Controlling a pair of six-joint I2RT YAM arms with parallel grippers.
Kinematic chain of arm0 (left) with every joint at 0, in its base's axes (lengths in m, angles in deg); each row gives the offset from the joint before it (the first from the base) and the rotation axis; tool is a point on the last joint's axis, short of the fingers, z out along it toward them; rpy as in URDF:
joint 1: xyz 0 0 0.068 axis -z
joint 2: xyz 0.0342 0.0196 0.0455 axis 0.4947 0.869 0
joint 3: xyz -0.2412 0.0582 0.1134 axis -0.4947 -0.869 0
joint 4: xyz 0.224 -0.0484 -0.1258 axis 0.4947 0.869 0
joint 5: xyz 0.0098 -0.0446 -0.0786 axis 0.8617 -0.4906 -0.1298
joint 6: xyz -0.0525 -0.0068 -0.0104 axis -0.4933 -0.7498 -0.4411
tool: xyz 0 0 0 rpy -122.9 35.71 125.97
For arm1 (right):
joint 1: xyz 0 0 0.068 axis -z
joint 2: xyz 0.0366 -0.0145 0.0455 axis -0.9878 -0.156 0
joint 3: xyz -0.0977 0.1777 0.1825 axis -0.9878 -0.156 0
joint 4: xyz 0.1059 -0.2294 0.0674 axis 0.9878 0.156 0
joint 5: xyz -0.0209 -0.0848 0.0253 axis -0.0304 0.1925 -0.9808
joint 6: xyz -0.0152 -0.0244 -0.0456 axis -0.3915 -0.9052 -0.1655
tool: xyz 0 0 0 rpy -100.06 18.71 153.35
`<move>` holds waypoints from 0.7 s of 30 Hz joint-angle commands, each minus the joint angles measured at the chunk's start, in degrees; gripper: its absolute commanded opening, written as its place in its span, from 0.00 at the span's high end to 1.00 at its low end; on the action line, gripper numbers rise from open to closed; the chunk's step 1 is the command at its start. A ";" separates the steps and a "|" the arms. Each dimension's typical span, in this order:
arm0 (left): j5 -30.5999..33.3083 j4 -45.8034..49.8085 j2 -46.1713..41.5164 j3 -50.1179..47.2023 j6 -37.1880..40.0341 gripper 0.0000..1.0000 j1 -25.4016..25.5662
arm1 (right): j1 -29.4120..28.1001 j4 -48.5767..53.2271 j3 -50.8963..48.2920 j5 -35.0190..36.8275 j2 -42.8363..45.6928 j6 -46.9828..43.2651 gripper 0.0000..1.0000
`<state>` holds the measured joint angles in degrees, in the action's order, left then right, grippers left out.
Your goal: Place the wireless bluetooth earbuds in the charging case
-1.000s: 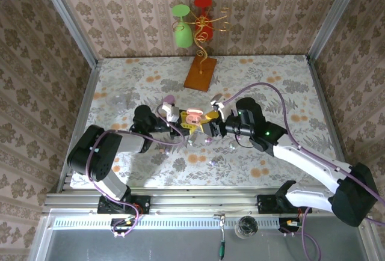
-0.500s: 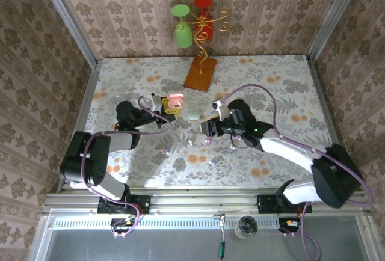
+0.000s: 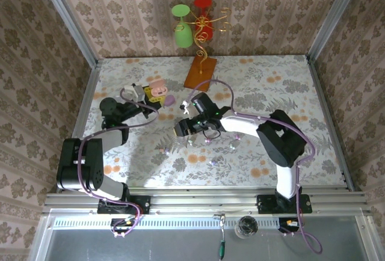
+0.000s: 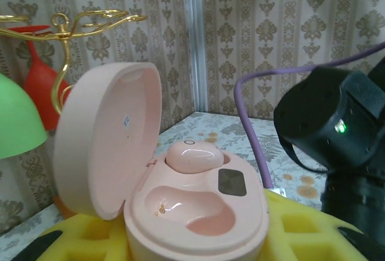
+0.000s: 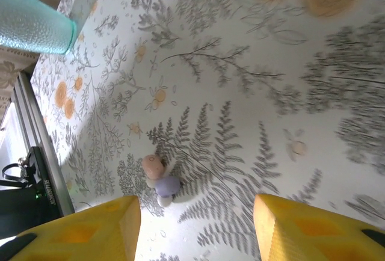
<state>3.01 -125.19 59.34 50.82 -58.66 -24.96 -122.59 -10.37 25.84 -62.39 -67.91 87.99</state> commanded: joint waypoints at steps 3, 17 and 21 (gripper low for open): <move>1.14 -1.70 -1.21 2.36 -2.73 0.64 -2.89 | -3.33 4.25 7.69 -5.45 -7.19 -0.45 0.46; 3.09 4.62 -4.70 1.71 0.61 0.64 -4.36 | -7.57 17.86 22.75 -9.28 -18.36 -7.62 0.48; 3.00 4.97 -5.05 1.79 0.73 0.64 -4.36 | -7.52 20.79 25.49 -10.55 -20.23 -9.47 0.50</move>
<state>6.00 -120.32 55.66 51.70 -59.16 -29.01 -129.95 5.14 48.74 -70.10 -86.27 81.43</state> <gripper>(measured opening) 0.378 0.509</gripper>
